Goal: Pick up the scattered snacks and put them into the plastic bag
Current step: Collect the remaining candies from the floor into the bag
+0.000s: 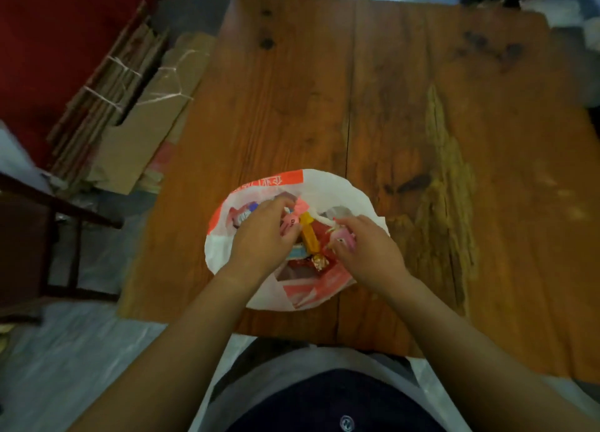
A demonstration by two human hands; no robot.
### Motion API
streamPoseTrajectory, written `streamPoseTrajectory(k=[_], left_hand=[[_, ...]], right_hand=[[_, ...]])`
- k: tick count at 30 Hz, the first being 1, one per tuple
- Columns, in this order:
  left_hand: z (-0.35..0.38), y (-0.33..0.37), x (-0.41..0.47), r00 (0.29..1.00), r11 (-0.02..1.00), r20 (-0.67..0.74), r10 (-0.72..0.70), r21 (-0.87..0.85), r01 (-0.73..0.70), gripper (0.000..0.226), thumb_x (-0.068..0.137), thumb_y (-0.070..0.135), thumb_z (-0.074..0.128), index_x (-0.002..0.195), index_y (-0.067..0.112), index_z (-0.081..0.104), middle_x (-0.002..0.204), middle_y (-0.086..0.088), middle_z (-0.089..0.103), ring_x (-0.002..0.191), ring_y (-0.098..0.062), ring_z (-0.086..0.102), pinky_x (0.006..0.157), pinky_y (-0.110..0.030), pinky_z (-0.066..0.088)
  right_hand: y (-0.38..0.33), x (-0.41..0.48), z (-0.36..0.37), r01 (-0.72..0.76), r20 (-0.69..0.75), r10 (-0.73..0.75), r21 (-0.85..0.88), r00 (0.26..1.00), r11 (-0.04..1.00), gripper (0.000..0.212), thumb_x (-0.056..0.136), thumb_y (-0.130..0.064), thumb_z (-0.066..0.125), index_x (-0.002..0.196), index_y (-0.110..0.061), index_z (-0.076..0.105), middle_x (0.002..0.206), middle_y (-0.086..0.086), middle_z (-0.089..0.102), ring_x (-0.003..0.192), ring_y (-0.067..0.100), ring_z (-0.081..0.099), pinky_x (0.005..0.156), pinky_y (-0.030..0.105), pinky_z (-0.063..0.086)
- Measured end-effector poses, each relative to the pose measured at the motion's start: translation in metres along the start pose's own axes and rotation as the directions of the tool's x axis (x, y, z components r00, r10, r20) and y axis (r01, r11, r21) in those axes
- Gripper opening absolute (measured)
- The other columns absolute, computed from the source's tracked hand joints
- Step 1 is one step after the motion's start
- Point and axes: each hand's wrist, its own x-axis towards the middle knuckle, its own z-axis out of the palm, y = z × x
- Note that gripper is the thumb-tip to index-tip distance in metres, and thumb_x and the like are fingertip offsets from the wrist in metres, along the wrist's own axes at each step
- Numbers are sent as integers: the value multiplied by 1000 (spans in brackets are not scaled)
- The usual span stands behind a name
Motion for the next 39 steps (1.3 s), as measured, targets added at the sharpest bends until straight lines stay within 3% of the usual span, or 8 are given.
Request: streamPoseTrajectory(k=[8,12,17,20,24,29,33,39], left_hand=[[9,3,23,997,998,74,16,63,-21,40,84,35,62,120,23,51,119,1,56,105,-16,55,83,-33,52],[11,16,38,997,997,50,57,55,-60,43,84,38,61,123,24,50,127,2,51,111,-15,51,82,-24,46],[22,28,60,995,995,41,92,43,-94,42,87,31,60,128,25,50,130,1,51,117,-16,48,90,-27,44],[25,32,69,994,995,76,81,52,-85,36,89,30,58,125,26,53,121,1,59,106,-16,55,83,-30,47],[24,36,70,997,998,56,46,40,-49,28,89,28,58,116,20,61,103,-1,64,84,-11,55,71,-26,45],[11,46,74,999,999,-39,27,-19,-28,19,86,26,62,103,19,66,95,1,64,80,-13,58,69,-27,50],[4,52,81,999,998,-27,34,-45,-35,13,86,25,63,99,23,66,93,5,63,78,-10,59,66,-25,51],[1,42,99,987,988,47,150,-43,-149,11,87,26,61,96,21,66,93,7,60,77,-9,57,61,-17,43]], right_hand=[[36,26,-16,-95,-108,94,1,990,995,36,88,-29,56,123,-24,52,120,-3,58,100,10,55,80,21,44],[45,33,-22,-113,-102,115,21,988,993,36,87,-30,57,123,-26,51,118,-4,58,96,7,53,77,20,43],[52,32,-27,-79,-77,82,30,994,996,39,87,-32,57,125,-28,48,118,-6,57,95,5,52,77,20,44],[56,28,-32,-57,-68,61,58,996,997,40,88,-32,56,126,-27,47,120,-6,56,101,7,53,81,22,47],[57,23,-38,-25,-45,29,91,999,996,40,88,-33,55,127,-28,46,120,-7,52,93,1,48,76,15,42],[53,16,-41,51,-5,-51,122,999,991,42,89,-36,53,130,-30,44,116,-11,46,87,0,45,65,6,36],[46,13,-34,81,28,-86,147,996,986,43,89,-37,53,131,-32,42,118,-10,47,92,1,46,73,11,41],[19,18,-21,28,-92,-10,205,996,978,45,87,-32,58,130,-29,43,122,-7,52,99,5,52,80,26,53]])
